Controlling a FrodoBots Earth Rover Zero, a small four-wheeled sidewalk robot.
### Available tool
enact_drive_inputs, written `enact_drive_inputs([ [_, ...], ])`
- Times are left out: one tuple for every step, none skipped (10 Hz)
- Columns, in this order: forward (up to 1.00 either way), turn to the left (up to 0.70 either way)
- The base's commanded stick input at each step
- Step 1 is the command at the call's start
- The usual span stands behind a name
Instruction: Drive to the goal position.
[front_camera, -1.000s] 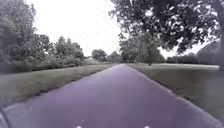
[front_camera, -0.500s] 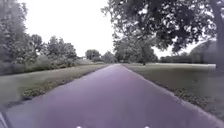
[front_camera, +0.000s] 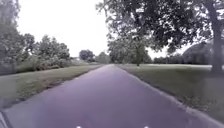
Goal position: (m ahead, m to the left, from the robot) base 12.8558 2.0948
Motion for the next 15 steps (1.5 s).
enact_drive_inputs([
  [0.70, 0.00],
  [0.70, 0.00],
  [0.70, 0.00],
  [0.70, 0.00],
  [0.70, 0.00],
  [0.70, 0.01],
  [0.70, 0.02],
  [0.70, 0.04],
  [0.70, 0.05],
  [0.70, 0.06],
  [0.70, 0.06],
  [0.70, 0.03],
  [0.70, 0.00],
  [0.70, 0.00],
  [0.70, 0.00],
])
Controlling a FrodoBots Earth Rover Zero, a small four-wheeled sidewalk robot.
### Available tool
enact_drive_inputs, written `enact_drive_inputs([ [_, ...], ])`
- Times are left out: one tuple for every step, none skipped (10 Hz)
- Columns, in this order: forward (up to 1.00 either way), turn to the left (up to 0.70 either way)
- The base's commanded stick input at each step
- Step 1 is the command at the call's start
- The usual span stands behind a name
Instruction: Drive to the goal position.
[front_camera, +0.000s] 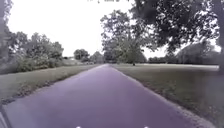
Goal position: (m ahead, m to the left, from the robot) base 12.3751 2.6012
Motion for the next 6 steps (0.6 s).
enact_drive_inputs([
  [0.70, 0.00],
  [0.70, 0.00],
  [0.70, 0.00],
  [0.70, 0.00],
  [0.70, 0.00],
  [0.70, 0.00],
])
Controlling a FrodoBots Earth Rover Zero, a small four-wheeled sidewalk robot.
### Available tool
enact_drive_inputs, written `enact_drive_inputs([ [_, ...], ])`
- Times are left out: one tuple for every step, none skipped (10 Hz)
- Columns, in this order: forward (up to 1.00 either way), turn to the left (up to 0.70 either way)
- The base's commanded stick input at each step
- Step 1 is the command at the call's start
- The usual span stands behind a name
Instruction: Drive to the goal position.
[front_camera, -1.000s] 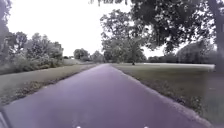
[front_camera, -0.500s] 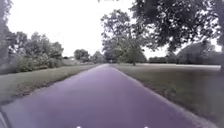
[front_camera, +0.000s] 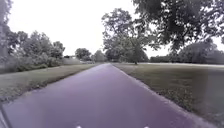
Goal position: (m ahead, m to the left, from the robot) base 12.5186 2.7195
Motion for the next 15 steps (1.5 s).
enact_drive_inputs([
  [0.70, 0.00],
  [0.70, 0.00],
  [0.70, 0.00],
  [0.70, 0.00],
  [0.70, 0.00],
  [0.70, 0.00],
  [0.70, 0.00],
  [0.70, 0.00],
  [0.70, 0.00],
  [0.70, 0.00],
  [0.70, 0.00],
  [0.70, 0.00],
  [0.70, 0.01],
  [0.70, 0.00],
  [0.70, 0.05],
])
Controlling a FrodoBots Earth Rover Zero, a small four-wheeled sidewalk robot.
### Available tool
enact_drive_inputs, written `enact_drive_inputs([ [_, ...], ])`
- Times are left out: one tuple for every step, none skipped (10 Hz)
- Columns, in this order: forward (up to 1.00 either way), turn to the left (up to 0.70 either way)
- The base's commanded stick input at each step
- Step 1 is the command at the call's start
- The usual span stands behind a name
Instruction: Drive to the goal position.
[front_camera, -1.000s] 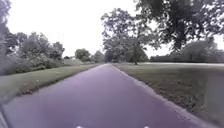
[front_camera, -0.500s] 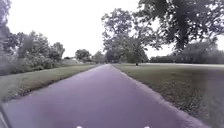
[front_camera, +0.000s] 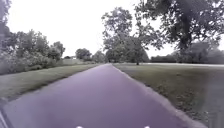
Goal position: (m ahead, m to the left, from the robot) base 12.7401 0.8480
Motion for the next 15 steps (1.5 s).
enact_drive_inputs([
  [0.70, 0.12],
  [0.70, 0.11],
  [0.70, 0.06],
  [0.70, 0.02],
  [0.70, 0.00],
  [0.70, 0.00],
  [0.70, 0.00],
  [0.70, 0.00],
  [0.70, 0.00],
  [0.70, 0.00],
  [0.70, 0.00],
  [0.70, 0.00],
  [0.70, 0.00],
  [0.70, 0.00],
  [0.70, 0.00],
])
